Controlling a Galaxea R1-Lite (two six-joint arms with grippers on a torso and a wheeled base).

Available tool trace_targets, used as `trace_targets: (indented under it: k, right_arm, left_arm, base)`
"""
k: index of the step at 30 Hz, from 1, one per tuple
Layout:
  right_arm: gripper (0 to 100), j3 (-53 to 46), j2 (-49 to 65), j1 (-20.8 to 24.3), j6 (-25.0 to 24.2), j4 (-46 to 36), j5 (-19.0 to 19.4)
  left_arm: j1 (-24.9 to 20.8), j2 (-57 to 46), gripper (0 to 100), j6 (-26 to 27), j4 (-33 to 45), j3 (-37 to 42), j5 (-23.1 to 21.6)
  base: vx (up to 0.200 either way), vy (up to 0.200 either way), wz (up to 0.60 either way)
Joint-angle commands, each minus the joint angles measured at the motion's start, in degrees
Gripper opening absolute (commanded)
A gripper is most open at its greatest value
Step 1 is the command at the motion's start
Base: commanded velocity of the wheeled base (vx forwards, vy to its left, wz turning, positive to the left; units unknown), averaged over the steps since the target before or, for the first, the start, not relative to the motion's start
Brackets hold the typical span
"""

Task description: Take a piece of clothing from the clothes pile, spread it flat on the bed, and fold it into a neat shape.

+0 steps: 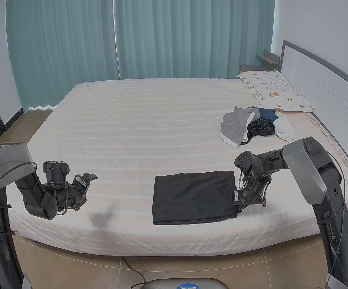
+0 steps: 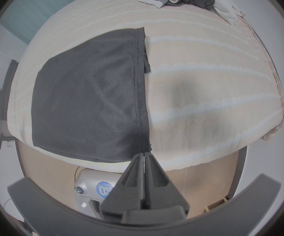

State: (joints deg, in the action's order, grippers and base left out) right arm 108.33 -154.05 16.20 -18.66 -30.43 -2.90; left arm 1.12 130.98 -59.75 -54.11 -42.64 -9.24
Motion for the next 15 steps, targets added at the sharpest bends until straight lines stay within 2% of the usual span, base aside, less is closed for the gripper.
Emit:
trace_targets:
  k: [1,4,5,6,7,9,12,15]
  right_arm:
    - [0,-2.42,5.61,-0.91,-1.99,0.81,3.17]
    - [0,-6.37,11.14,-2.14,-2.96,4.59,6.68]
    - [100,-8.31,12.72,-2.67,-3.84,8.28,7.12]
    - [100,-8.92,13.08,-2.75,-4.19,9.25,7.3]
    - [100,-13.67,15.98,-3.11,-7.35,15.84,8.09]
    - [100,-18.33,18.44,-3.72,-9.72,22.08,9.76]
    - [100,-28.35,22.57,-3.98,-10.87,31.57,11.95]
    - [100,-39.07,25.56,-4.16,-12.36,43.61,12.31]
  left_arm:
    - [0.02,-0.11,100,-0.02,-0.03,0.1,0.01]
    - [0.02,-0.55,100,-0.02,-0.03,0.37,0.01]
    - [-0.07,-0.72,100,-0.11,-0.03,0.46,-0.08]
    - [-0.07,-0.81,100,-0.11,-0.03,0.46,-0.08]
    - [-0.33,-0.9,100,-0.11,-0.03,0.63,-0.08]
    - [-1.03,-0.9,100,-0.37,-0.03,0.63,-0.08]
    - [-1.47,-0.9,100,-0.37,-0.03,0.72,-0.16]
    - [-1.47,-0.99,100,-0.37,-0.03,0.54,-0.34]
  base:
    - [0.0,0.0,0.0]
    - [0.0,0.0,0.0]
    - [0.0,0.0,0.0]
    - [0.0,0.0,0.0]
    - [0.0,0.0,0.0]
    - [0.0,0.0,0.0]
    - [0.0,0.0,0.0]
    - [0.2,0.0,0.0]
